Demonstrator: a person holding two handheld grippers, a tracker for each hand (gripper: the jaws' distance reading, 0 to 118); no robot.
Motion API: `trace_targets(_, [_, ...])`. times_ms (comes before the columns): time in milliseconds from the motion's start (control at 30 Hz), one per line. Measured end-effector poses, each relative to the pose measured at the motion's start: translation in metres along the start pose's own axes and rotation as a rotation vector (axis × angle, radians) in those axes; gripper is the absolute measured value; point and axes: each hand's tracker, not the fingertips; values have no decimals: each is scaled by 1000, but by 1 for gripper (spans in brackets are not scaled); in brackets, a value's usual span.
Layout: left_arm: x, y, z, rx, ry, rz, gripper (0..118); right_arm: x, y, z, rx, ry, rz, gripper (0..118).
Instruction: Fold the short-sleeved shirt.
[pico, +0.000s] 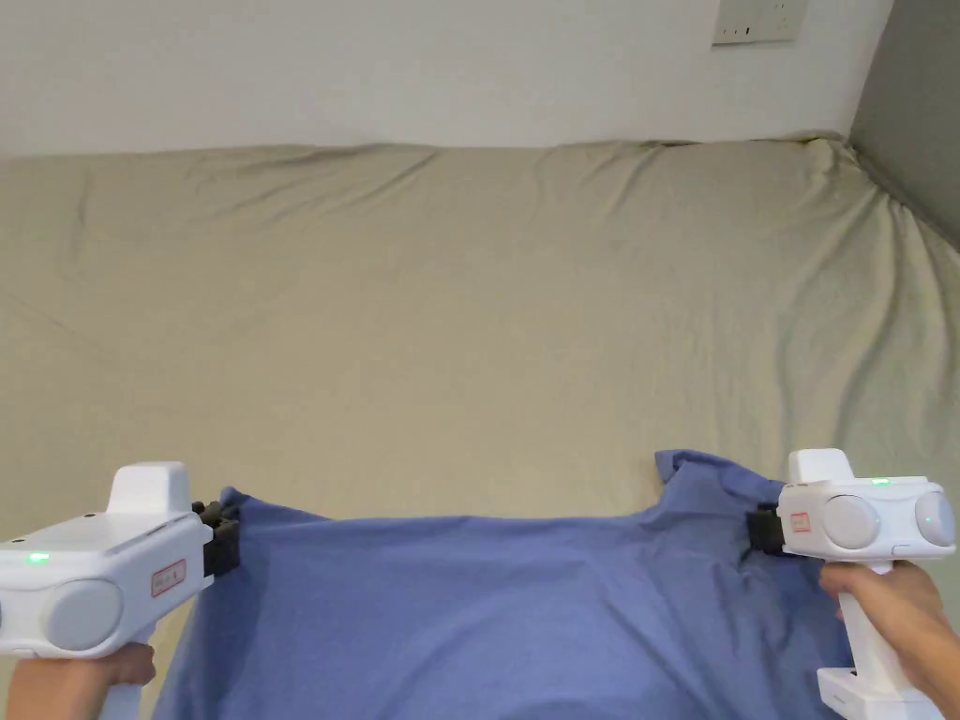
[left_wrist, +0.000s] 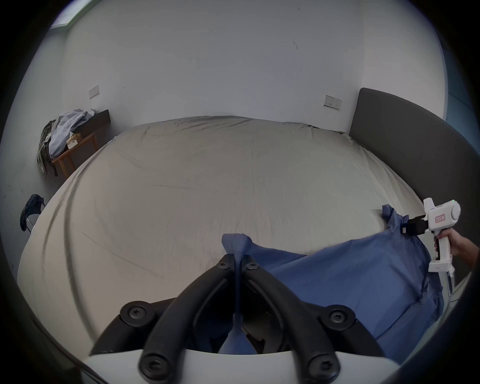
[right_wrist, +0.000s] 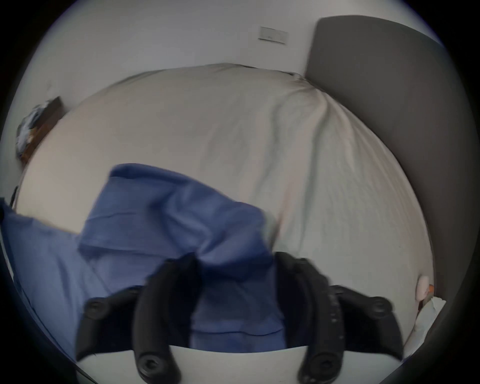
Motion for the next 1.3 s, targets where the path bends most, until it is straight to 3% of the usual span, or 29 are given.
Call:
trace_targets(33, [0,-1,0,-2,2,1,3,-5,1,5,-16,2,4,5])
trace_targets(67, [-1,-2,0,-3,4,1,3,-10,1,10,-39,54,16,5])
trace_targets(233, [-6,-9,20,20,21,43,3,-18,-9,79,132,11,66,5])
trace_targets(433, [-17,-29,71,59,40,98,3,7,-43,187,284,130,6,6])
trace_targets(633, [-28,-68,131,74,50,167,3,31,-109,260,346,181,-50,6])
trace_targets(900, [-20,-143,166,-14,59,184,3,42,-205,272,285,210,-123,6])
trace_targets(1167, [-15,-217,136,-169,110,188,3,56,-272,198,70,106,-198,6])
trace_targets(1200, [-14,-221,133,-185,116,193,3,38,-277,203,57,100,-208,6])
trace_targets(1300, [-14,-226,131,-206,125,199,3,38,-282,190,37,83,-233,6])
